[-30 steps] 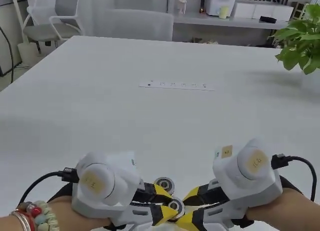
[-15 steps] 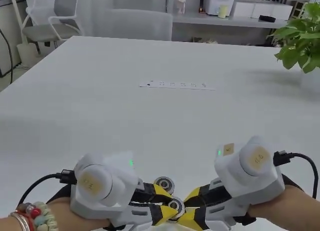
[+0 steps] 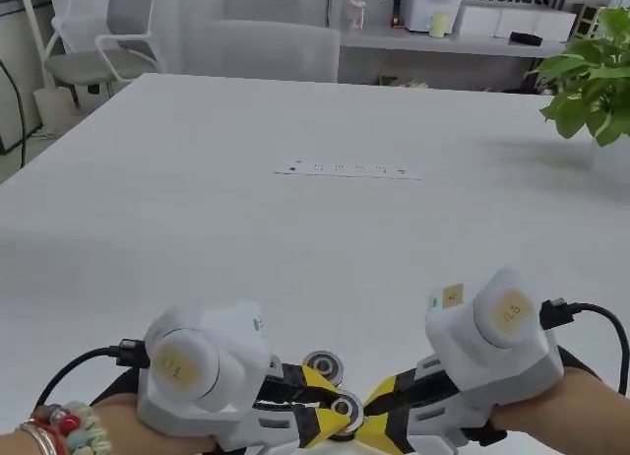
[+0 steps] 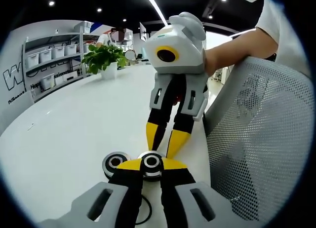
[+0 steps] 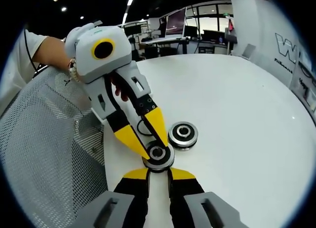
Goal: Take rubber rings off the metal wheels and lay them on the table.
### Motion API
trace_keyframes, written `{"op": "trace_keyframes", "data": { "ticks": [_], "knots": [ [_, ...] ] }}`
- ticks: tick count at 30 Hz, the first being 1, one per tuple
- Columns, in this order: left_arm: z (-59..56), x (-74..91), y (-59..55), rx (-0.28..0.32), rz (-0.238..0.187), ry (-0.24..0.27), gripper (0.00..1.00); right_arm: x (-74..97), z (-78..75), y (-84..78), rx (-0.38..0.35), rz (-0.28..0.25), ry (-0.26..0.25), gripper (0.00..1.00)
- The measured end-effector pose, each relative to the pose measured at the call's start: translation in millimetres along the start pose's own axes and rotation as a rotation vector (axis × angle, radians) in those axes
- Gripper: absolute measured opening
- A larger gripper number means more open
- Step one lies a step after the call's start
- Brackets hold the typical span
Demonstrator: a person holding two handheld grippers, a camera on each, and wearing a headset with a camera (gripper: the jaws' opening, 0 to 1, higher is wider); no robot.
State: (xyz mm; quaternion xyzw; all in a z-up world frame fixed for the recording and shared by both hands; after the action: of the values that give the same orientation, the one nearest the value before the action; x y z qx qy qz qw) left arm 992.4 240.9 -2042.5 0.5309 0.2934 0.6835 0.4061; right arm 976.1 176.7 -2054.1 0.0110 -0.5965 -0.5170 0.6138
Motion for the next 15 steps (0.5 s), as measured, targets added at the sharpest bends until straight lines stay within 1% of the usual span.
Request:
{"op": "trace_keyframes", "data": {
  "ticks": [2,5,8,10,13,14,15],
  "knots": [
    [0.0,0.1,0.0,0.001,-0.001,0.0,0.08,-0.1,0.2,0.1,-0.001,-0.003,-0.001,0.13],
    [0.1,0.1,-0.1,0.0,-0.001,0.0,0.08,-1.3,2.2,2.0,-0.019,-0.018,0.011,0.19],
    [0.1,0.0,-0.1,0.001,-0.002,0.001,0.08,-3.7,1.0,2.9,0.012,-0.02,-0.009,0.2],
    [0.1,-0.1,-0.1,0.001,-0.002,0.001,0.08,-3.8,1.0,2.7,0.008,-0.02,-0.005,0.2],
    [0.2,0.0,-0.2,0.002,-0.002,0.001,0.08,-2.4,0.4,2.1,0.022,-0.012,-0.007,0.18],
    [0.7,0.3,-0.5,0.003,0.0,0.004,0.08,-0.6,0.2,2.0,0.048,-0.008,-0.009,0.14],
    [1.2,0.5,-0.7,0.006,0.001,0.006,0.08,-0.3,-1.3,-0.1,0.052,0.002,-0.025,0.1]
  ]
}}
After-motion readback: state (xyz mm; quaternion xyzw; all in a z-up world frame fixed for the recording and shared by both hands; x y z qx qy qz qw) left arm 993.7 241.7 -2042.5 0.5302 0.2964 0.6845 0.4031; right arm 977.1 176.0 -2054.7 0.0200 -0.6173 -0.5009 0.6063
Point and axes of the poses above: the centre of the closed fingertips' face, and the gripper's own axes: x roughly backward along the fingers, z roughly to its left, y roughly out of its top, the point moved 4 cm from there along x, roughly backward along the fingers, and after that the axes turned 15 degrees about -x, right-handed, at the moved point
